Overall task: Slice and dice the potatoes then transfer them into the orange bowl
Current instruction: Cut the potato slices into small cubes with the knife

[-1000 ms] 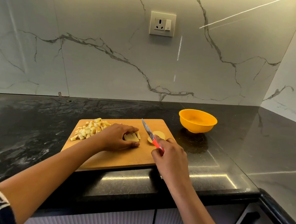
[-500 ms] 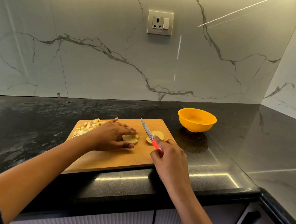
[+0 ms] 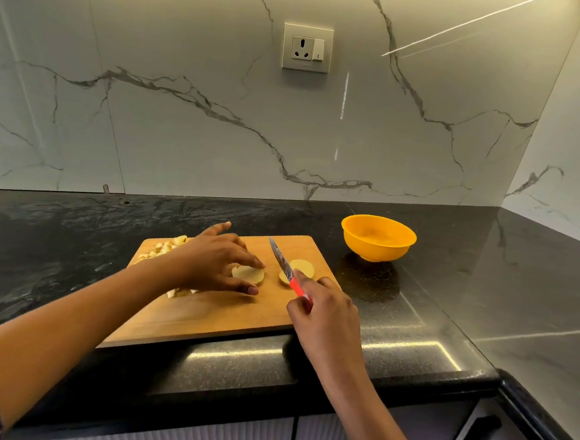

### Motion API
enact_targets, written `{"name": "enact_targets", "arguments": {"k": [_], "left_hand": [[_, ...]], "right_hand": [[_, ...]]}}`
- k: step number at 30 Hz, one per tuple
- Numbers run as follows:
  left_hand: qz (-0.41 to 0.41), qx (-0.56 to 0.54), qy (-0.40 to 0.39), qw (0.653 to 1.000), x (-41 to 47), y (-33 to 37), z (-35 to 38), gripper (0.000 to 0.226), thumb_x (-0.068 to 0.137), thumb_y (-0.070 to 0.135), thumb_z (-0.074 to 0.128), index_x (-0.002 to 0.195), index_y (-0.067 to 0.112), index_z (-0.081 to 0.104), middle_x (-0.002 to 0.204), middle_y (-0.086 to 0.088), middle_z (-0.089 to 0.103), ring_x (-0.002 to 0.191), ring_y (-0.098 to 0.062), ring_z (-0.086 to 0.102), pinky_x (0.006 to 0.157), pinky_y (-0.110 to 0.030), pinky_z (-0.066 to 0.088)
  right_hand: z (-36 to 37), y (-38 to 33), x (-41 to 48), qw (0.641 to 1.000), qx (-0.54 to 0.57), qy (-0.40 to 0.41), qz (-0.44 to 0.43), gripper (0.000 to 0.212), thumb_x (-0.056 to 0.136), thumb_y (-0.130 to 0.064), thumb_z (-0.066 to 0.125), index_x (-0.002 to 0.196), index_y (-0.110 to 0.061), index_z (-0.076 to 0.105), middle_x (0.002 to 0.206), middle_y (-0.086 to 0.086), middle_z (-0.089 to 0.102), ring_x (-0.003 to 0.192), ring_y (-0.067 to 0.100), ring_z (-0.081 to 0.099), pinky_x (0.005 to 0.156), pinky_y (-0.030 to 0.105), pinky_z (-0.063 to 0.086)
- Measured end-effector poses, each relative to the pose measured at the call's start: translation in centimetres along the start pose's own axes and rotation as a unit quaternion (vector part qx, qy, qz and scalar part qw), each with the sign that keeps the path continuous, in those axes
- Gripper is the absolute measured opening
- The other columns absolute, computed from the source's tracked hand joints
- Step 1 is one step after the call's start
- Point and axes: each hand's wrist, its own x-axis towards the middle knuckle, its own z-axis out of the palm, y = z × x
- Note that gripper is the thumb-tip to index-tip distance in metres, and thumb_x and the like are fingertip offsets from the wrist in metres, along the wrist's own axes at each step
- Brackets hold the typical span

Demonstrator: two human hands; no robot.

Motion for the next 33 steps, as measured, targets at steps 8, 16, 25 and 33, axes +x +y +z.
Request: {"name": "enact_targets", "arguments": {"k": [8, 16, 25, 33], "left_hand": [[0.01, -0.151, -0.188, 0.97, 1.6, -1.9, -3.7, 0.071, 0.083, 0.03, 0.069, 0.135, 0.052, 0.026, 0.151, 0.011, 0.024, 0.137, -0.013, 0.017, 0.113, -0.042, 0.018], [0.039, -0.156, -0.169, 0.972, 2.9, -2.2, -3.2, 0.05, 0.082, 0.022, 0.07, 0.121, 0.046, 0.049, 0.124, 0.011, 0.046, 0.109, -0.009, 0.045, 0.095, -0.025, 0.039], [-0.054, -0.054, -0.074, 0.994, 1.2, -0.8, -2.2, 0.052, 0.076, 0.057, 0.065, 0.123, 0.034, 0.058, 0.105, 0.016, 0.055, 0.092, -0.002, 0.045, 0.082, -0.023, 0.035], [-0.197, 0.06, 0.054, 0.977, -2.8, 2.5, 0.6, 0.103, 0.061, 0.092, 0.009, 0.143, 0.033, 0.033, 0.147, 0.006, 0.037, 0.134, -0.016, 0.033, 0.109, -0.042, 0.022]], "right_hand": [[0.1, 0.2, 0.2, 1.0, 0.009, -0.008, 0.015, 0.047, 0.096, -0.029, 0.049, 0.143, -0.031, 0.042, 0.092, -0.011, 0.044, 0.083, 0.005, 0.043, 0.074, 0.022, 0.036], [0.1, 0.2, 0.3, 1.0, 0.007, -0.008, 0.023, 0.047, 0.096, -0.028, 0.05, 0.143, -0.029, 0.042, 0.089, -0.01, 0.043, 0.081, 0.006, 0.043, 0.073, 0.022, 0.035], [0.1, 0.1, 0.0, 1.0, 0.001, -0.001, 0.014, 0.046, 0.096, -0.029, 0.051, 0.141, -0.031, 0.044, 0.09, -0.011, 0.044, 0.081, 0.005, 0.043, 0.073, 0.022, 0.035], [-0.1, -0.4, -0.3, 0.999, -0.037, -0.017, -0.005, 0.045, 0.095, -0.03, 0.05, 0.14, -0.034, 0.046, 0.102, -0.012, 0.049, 0.093, 0.006, 0.052, 0.076, 0.02, 0.039]]}}
